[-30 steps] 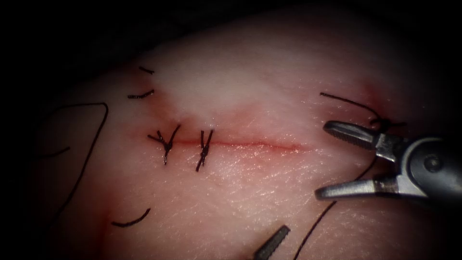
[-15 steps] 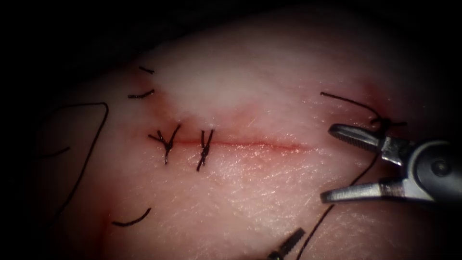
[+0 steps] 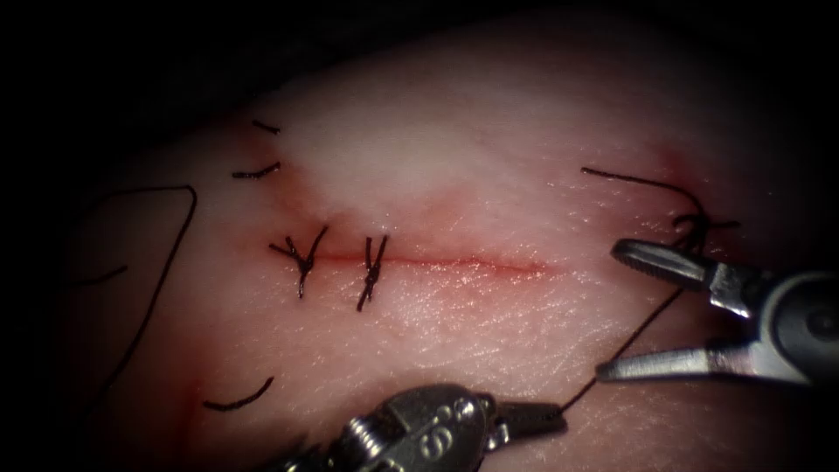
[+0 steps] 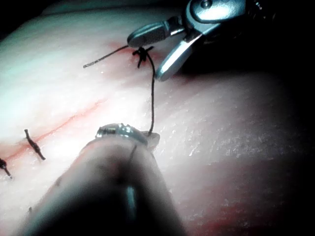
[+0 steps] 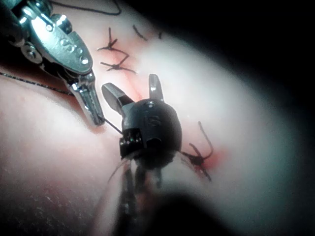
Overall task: Wound Closure
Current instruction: Pick up thread with jaws on the left, then pull suture away from work area with left hand repeatedly until needle is in sight
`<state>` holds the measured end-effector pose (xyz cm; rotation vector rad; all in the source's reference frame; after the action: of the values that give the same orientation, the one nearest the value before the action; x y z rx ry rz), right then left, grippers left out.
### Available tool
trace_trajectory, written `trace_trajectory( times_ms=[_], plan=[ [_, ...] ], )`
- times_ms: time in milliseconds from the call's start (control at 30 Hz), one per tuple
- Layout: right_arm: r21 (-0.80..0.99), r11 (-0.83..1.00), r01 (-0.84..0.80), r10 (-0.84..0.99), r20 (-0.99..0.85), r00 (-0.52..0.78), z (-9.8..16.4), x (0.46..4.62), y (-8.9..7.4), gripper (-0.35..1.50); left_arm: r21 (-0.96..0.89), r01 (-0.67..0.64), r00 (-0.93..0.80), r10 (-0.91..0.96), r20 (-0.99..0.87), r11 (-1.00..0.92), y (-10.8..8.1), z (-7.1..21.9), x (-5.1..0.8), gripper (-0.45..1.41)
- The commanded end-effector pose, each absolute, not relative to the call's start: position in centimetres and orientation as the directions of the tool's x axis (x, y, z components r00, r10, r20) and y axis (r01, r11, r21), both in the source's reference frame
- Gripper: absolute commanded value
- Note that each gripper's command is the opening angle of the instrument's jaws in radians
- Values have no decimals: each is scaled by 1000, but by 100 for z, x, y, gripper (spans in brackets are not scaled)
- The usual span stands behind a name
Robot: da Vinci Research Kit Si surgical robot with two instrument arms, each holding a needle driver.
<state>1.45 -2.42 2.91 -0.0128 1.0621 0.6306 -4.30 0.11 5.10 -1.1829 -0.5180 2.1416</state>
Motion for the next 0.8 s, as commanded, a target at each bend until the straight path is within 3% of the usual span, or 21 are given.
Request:
trace_trajectory(
  times_ms=[33, 433, 667, 800],
  plan=[
    [284, 826, -488, 473, -820, 324, 292, 155, -235, 66, -575, -352, -411, 674, -614, -739, 35, 509, -437, -45],
    [264, 827, -497, 462, -822, 332, 285, 136, -252, 62, -544, -336, -409, 639, -651, -769, 169, 521, -462, -45],
    [257, 829, -498, 458, -823, 337, 286, 130, -258, 62, -607, -199, -361, 633, -684, -769, 211, 558, -489, -45],
    [252, 830, -497, 453, -825, 338, 287, 130, -264, 62, -581, -218, -381, 616, -689, -784, 237, 588, -491, -45]
  ],
)
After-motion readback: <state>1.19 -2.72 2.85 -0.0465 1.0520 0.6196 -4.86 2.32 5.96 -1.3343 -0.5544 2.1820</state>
